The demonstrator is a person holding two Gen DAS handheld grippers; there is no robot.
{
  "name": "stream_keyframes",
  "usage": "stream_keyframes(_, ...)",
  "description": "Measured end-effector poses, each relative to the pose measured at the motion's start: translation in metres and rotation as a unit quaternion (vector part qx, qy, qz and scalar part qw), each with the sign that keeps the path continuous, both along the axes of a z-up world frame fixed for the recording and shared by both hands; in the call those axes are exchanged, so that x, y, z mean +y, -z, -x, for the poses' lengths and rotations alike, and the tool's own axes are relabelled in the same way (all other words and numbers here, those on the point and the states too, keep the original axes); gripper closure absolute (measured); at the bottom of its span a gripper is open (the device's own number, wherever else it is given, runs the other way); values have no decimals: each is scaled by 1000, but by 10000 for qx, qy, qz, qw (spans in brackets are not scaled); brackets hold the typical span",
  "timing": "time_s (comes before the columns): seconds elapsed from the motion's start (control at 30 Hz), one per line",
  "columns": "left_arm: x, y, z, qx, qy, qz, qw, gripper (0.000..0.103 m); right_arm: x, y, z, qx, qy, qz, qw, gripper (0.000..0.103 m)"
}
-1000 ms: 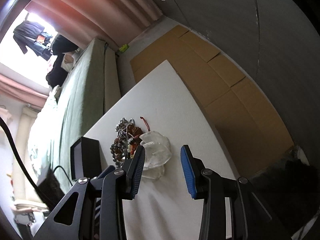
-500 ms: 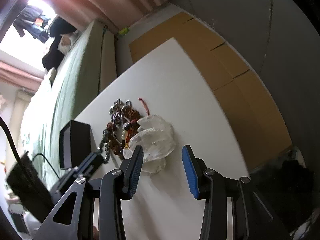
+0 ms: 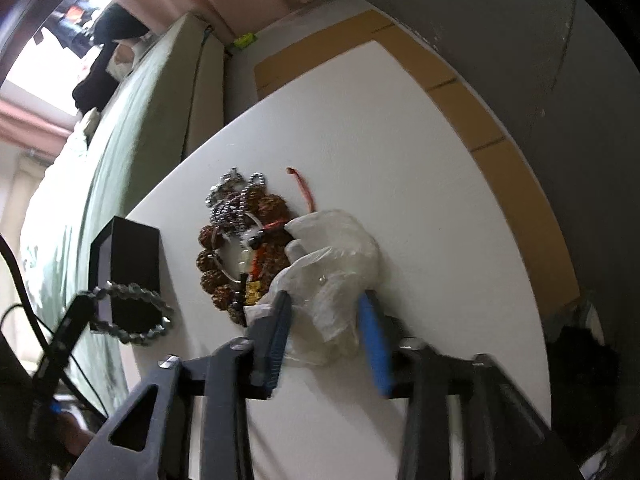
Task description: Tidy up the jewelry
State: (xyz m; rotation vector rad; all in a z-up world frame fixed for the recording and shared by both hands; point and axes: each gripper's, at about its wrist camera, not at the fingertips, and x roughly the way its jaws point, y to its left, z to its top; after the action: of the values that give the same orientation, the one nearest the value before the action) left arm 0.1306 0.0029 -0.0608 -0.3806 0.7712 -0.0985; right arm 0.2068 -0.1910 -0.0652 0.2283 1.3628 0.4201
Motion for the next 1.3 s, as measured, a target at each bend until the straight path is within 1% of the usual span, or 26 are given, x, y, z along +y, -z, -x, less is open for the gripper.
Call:
stream_keyframes(0.13,11,-5,4,-78,-103,92,9999,94,-1,-17,5,-334,5,-132,9994,99)
stream_keyframes(0.3,29,-16,13,-253,-283,194,9991,94,-4,-53,16,-858,63,-665,9941,99)
stream_keyframes(0.43,44,-22,20,-369,-420,244,9981,94,0,-69,23,-1051,32,-1028,9891,99)
stream_keyframes(0.57,58,-28,27,-466,-553,284,9970,94,17,-76,31,-1189,-66,-1266,9848,99)
stream_keyframes(0.8,81,-34,39,-556,-813,315,9946,94,57,-97,45,-1567,-330,-1822,9701,99)
stream_keyframes(0.87,87,-34,41,-560,-894,312,9939,95,67,-99,49,-1615,-397,-1972,9661,99)
stream_keyframes(0.9,90,-34,42,-569,-927,312,9936,98,73,-99,50,-1638,-440,-2015,9647,99)
stream_keyframes(0.97,97,-35,46,-593,-1010,321,9926,98,86,-99,52,-1664,-537,-2040,9632,99)
stream_keyframes(1.1,109,-36,52,-620,-1126,316,9912,98,117,-96,53,-1610,-717,-2039,9630,99)
stream_keyframes(1.2,115,-36,53,-599,-1160,313,9909,98,131,-91,54,-1563,-803,-2010,9637,99)
stream_keyframes(1.3,122,-34,55,-576,-1214,392,9902,98,143,-85,53,-1518,-858,-1940,9654,99)
